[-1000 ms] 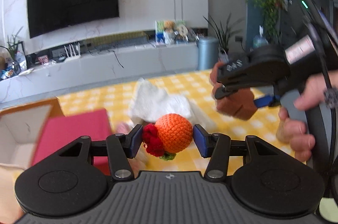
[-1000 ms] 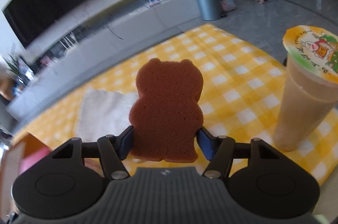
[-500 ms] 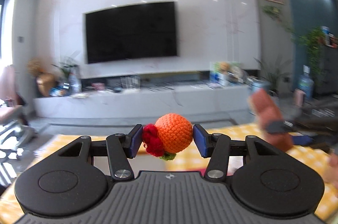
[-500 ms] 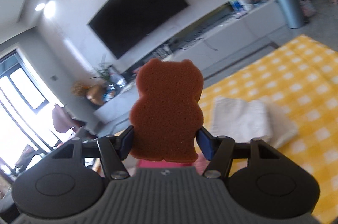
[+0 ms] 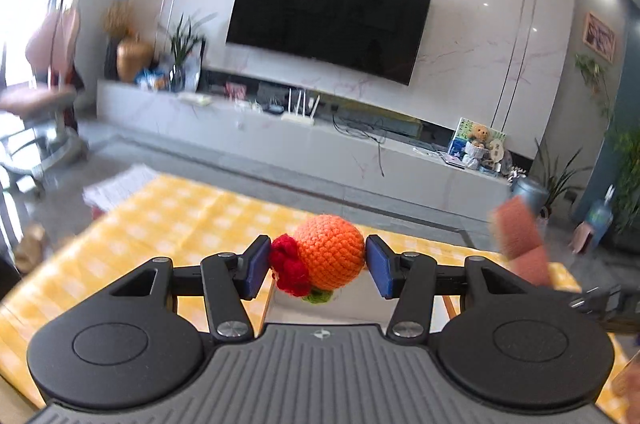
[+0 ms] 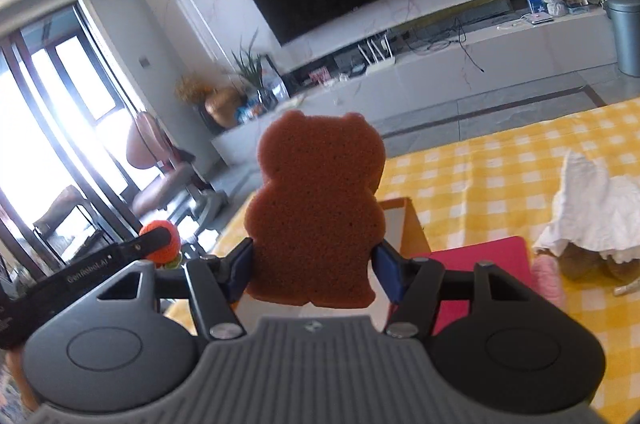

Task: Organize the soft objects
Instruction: 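Carry the bear sponge and orange ball over the cardboard box with both tools, then open the right gripper to drop the sponge while the left drops the ball into the box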

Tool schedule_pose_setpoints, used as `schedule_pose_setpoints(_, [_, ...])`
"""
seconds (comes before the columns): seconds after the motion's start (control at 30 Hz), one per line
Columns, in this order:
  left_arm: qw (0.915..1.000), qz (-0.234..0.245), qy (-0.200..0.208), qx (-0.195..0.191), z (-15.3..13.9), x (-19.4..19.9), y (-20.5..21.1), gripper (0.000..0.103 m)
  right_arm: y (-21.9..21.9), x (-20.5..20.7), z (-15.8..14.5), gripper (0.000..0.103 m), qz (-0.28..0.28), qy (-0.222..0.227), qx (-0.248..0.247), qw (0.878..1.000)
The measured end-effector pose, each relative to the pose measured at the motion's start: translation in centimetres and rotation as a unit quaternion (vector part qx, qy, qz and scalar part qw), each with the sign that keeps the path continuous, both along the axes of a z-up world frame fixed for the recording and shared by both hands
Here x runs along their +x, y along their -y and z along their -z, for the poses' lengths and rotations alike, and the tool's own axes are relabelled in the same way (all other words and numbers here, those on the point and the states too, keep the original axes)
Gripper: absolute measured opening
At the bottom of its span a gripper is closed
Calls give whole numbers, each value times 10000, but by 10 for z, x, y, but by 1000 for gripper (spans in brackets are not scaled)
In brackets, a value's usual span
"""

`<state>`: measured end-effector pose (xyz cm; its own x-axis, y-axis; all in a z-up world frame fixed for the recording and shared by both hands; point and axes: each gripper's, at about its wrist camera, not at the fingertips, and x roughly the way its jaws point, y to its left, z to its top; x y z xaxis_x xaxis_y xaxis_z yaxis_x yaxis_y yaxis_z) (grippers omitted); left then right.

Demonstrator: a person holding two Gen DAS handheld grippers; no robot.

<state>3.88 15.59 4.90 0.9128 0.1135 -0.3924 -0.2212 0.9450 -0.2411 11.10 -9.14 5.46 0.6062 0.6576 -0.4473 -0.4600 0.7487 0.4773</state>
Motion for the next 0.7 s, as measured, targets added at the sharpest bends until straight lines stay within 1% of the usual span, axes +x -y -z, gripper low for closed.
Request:
schedule_pose_setpoints(0.07, [9996, 29, 144, -257, 13, 4, -18, 59, -30, 9, 11, 63, -187, -167, -296, 9992])
schedule_pose_setpoints(0.1, [9994, 39, 126, -330, 19, 7, -25, 59, -45, 15, 19, 63, -314, -337, -530, 9975])
schedule_pose_setpoints(0.17, [9990, 49, 6, -437, 25, 12, -37, 59, -79, 29, 36, 62, -381, -644, -1034, 9918])
schedule_pose_setpoints(0.23, [9985, 61, -39, -539, 26, 13, -50, 59, -108, 38, 52, 62, -456, -754, -1332, 9872])
schedule_pose_setpoints(0.37, [9965, -44, -24, -830, 34, 10, -67, 59, -151, 59, 74, 62, -392, -1037, -1680, 9795])
schedule_pose_setpoints(0.4, [9958, -76, -79, -906, 38, 11, -66, 59, -162, 62, 78, 62, -461, -1045, -1789, 9772])
schedule_pose_setpoints(0.47, [9942, -109, -335, -1021, 44, 15, -71, 59, -180, 67, 86, 62, -676, -1090, -1929, 9728])
schedule_pose_setpoints(0.53, [9932, -172, -410, -1072, 48, 15, -73, 59, -192, 68, 93, 62, -703, -1101, -2139, 9681])
schedule_pose_setpoints(0.63, [9922, -168, -496, -1131, 50, 17, -74, 59, -202, 68, 104, 63, -541, -1096, -2449, 9618])
schedule_pose_setpoints(0.7, [9920, -164, -494, -1153, 51, 16, -75, 59, -205, 70, 109, 63, -595, -1209, -2360, 9624])
